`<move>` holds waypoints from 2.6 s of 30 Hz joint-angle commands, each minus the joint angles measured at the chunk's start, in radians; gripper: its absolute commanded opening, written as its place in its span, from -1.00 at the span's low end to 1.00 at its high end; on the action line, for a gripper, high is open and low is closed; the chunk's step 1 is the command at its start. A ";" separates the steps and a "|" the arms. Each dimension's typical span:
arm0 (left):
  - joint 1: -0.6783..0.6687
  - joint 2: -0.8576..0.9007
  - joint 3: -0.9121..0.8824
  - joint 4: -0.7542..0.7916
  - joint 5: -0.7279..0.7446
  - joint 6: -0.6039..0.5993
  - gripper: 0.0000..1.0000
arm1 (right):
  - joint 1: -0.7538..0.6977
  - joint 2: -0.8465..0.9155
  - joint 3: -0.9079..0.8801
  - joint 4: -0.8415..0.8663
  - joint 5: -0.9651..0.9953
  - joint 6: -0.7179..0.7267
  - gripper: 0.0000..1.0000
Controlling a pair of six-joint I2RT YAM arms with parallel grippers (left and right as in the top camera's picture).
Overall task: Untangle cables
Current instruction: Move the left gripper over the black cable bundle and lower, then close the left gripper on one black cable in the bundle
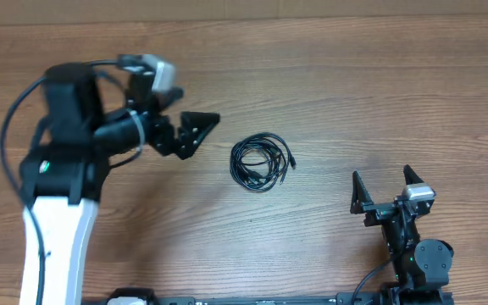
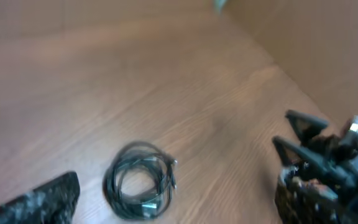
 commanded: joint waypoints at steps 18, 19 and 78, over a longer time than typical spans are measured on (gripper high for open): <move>-0.457 0.452 0.193 -0.153 -0.447 0.048 0.93 | 0.005 -0.010 -0.010 0.003 -0.002 -0.001 0.99; -0.465 0.474 0.193 -0.153 -0.448 0.069 0.87 | 0.005 -0.010 -0.010 0.003 -0.002 -0.001 1.00; -0.526 0.754 0.320 -0.124 -0.573 0.030 -0.92 | 0.005 -0.010 -0.010 0.003 -0.002 -0.001 1.00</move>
